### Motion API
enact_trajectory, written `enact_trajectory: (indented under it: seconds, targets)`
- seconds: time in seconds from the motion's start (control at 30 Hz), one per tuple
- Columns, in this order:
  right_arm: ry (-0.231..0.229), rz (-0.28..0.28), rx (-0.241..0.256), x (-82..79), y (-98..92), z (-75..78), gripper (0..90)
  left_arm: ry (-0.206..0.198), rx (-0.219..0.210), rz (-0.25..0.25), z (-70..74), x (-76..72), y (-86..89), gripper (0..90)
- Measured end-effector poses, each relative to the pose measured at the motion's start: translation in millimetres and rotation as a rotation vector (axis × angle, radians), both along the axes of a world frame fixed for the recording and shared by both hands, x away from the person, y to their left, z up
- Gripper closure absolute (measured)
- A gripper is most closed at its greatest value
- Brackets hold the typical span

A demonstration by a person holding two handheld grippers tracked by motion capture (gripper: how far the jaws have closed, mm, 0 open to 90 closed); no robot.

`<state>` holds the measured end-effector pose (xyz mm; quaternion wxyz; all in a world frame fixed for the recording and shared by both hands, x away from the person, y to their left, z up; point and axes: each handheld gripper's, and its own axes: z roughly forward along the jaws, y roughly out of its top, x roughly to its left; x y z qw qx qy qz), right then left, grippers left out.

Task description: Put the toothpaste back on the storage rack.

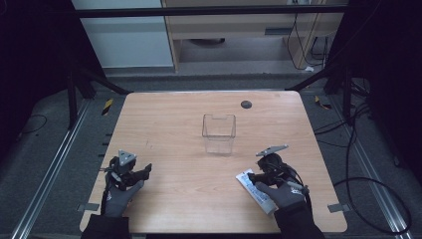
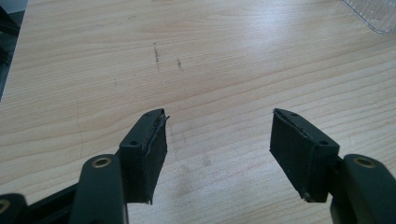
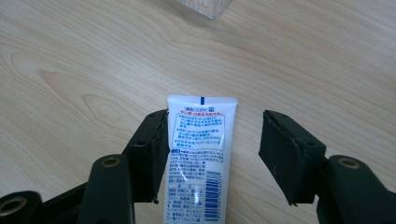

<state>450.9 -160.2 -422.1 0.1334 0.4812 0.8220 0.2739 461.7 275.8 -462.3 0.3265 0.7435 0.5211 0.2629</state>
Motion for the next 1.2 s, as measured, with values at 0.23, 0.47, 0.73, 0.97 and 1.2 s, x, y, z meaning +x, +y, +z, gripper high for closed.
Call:
enact_trajectory:
  seconds: [0.23,0.47,0.73,0.97,1.2]
  targets:
    - [0.039,0.013,-0.034,5.4,9.4,-10.0,41.6,-0.005,0.0,0.003,0.3,-0.1,0.5,35.3]
    - [0.07,0.022,-0.048,5.5,11.2,-21.8,42.0,-0.004,0.002,0.001,0.4,-0.2,0.8,35.3]
    - [0.095,0.03,-0.056,3.7,12.8,-29.2,41.7,-0.005,0.002,0.002,0.3,-0.2,0.6,35.3]
    - [0.126,0.043,-0.072,3.4,13.9,-35.6,40.8,-0.005,0.002,0.001,0.3,-0.2,0.6,35.2]
    - [0.147,0.038,-0.102,4.3,15.5,-41.7,40.9,-0.002,0.003,0.0,0.2,-0.1,0.7,35.2]
